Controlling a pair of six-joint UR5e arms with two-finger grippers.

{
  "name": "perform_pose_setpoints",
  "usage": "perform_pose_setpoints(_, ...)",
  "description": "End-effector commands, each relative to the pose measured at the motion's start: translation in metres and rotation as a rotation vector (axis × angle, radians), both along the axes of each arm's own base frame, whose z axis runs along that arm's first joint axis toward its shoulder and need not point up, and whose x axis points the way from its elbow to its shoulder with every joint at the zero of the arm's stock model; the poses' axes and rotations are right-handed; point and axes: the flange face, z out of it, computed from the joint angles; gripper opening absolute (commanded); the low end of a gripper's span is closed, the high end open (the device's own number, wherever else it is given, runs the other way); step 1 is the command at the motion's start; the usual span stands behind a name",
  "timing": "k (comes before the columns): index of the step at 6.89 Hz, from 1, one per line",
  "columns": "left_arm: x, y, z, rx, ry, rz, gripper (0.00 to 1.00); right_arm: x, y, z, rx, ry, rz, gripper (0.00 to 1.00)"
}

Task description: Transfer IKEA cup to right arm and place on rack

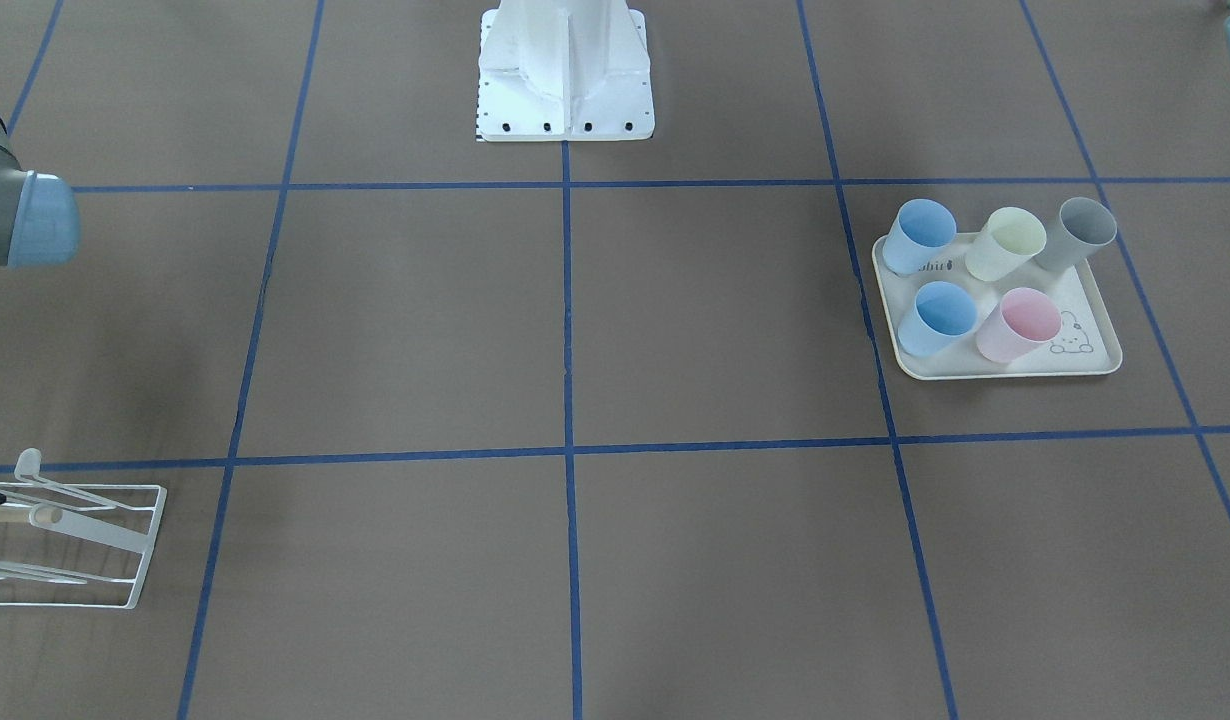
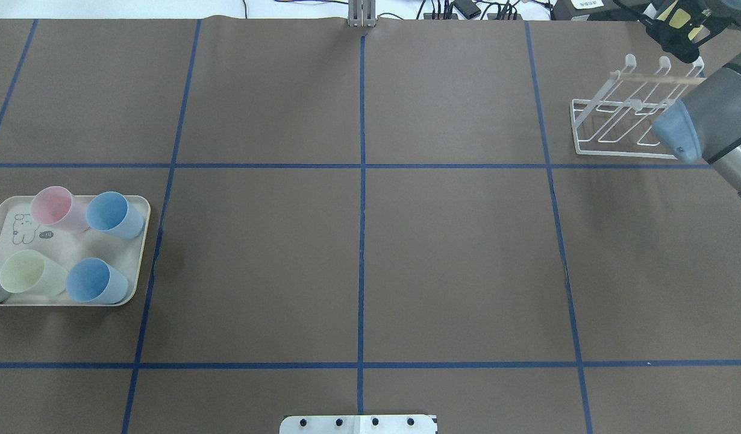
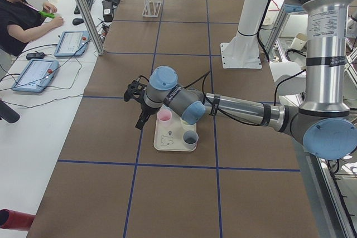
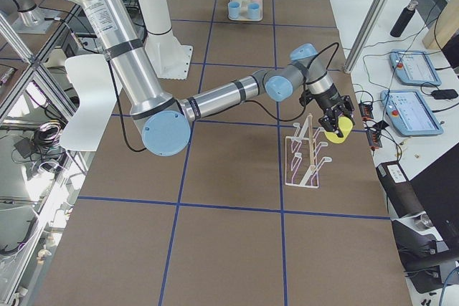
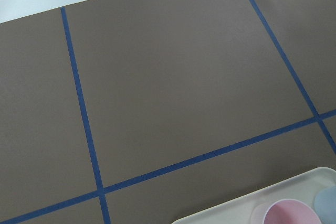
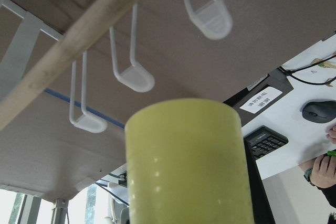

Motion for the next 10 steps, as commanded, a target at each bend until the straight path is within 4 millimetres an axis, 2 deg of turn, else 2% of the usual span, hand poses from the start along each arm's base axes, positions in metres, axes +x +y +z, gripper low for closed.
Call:
perform_pose_setpoints(1,0.0,0.0,0.002,-0.003,-0.001,0.001,1.0,-0.006,0.009,0.014,-0.018,0.005,-0.008,0.34)
perform_pose_setpoints(8,0.0,-0.001,0.002,-0.003,-0.001,0.001,1.0,-0.039,0.022,0.044,-0.047,0.058,-0.042,0.41)
perform_pose_setpoints(10,0.0,-0.001,0.002,-0.003,-0.001,0.001,1.0,-0.052,0.025,0.045,-0.036,0.086,-0.052,0.63)
